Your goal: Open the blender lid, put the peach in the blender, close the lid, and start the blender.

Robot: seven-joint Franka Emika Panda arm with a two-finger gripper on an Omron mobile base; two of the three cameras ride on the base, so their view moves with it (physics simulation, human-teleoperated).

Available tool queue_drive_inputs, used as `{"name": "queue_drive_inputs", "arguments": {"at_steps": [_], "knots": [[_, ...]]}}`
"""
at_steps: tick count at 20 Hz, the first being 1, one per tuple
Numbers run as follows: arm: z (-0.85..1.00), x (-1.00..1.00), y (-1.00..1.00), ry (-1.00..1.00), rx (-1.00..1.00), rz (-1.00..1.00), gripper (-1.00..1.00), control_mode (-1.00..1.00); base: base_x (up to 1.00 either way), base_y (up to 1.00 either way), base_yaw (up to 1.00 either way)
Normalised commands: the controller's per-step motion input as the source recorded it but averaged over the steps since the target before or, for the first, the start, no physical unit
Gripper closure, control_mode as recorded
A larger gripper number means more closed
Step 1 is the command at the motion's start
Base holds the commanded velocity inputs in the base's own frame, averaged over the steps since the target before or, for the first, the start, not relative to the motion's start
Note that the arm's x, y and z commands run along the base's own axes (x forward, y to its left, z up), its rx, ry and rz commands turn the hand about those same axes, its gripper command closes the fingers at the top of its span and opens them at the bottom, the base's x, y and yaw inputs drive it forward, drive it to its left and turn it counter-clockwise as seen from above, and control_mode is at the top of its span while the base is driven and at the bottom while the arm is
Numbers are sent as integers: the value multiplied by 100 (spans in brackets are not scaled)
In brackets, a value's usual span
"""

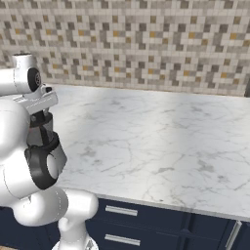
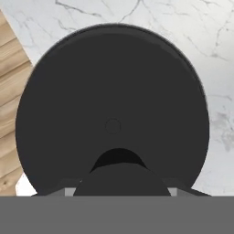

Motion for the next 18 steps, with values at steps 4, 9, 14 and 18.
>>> {"name": "queue_drive_inputs", "arguments": {"at_steps": [4,9,14,18], "knots": [[-13,0,0,2,0,0,100,-100,0,0,0],[-3,0,0,0,0,0,100,-100,0,0,0],[-2,0,0,0,0,0,100,-100,0,0,0],[-5,0,0,0,0,0,-100,-100,0,0,0]]}}
